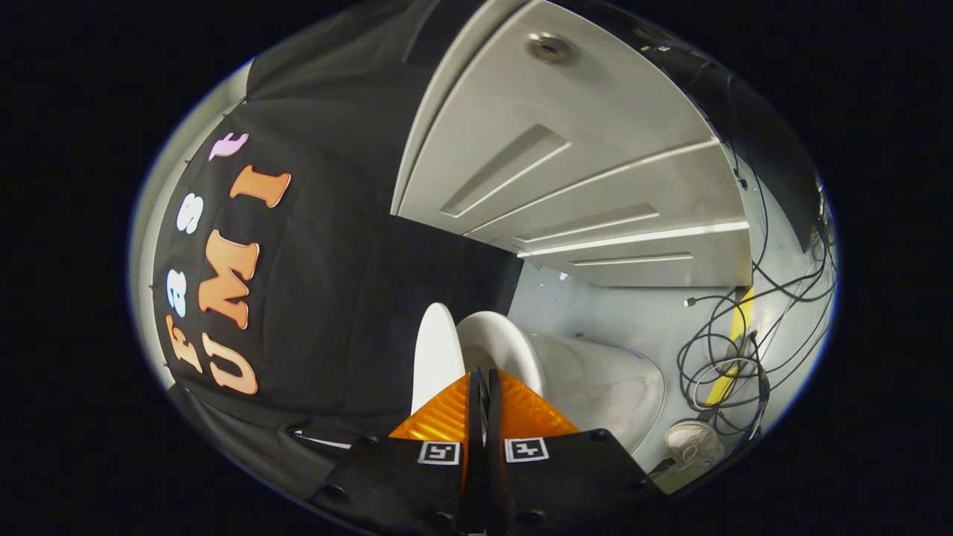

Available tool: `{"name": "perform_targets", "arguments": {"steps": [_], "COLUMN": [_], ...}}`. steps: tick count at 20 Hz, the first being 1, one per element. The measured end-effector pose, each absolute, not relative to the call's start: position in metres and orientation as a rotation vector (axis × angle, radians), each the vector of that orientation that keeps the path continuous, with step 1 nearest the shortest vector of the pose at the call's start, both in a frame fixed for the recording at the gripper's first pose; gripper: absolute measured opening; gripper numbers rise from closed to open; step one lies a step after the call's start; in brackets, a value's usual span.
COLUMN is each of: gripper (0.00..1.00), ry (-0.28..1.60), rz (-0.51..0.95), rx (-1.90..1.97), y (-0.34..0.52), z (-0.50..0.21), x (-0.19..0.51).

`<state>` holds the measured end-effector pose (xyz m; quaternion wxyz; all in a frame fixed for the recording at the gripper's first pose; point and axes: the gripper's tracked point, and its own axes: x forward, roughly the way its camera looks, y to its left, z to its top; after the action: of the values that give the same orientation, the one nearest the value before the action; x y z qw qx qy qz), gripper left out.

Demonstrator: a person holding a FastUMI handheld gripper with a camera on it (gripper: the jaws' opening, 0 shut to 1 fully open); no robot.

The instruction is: Open the toilet lid.

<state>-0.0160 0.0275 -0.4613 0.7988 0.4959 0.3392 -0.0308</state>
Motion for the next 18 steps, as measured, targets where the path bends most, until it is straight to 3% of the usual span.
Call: {"name": "perform_targets", "arguments": {"steps": [18], "gripper": [0.08], "ry": [0.549], "rz": [0.120], "rx": [0.825], "y": [0.110], "z": [-0.300], "x": [0.017]}}
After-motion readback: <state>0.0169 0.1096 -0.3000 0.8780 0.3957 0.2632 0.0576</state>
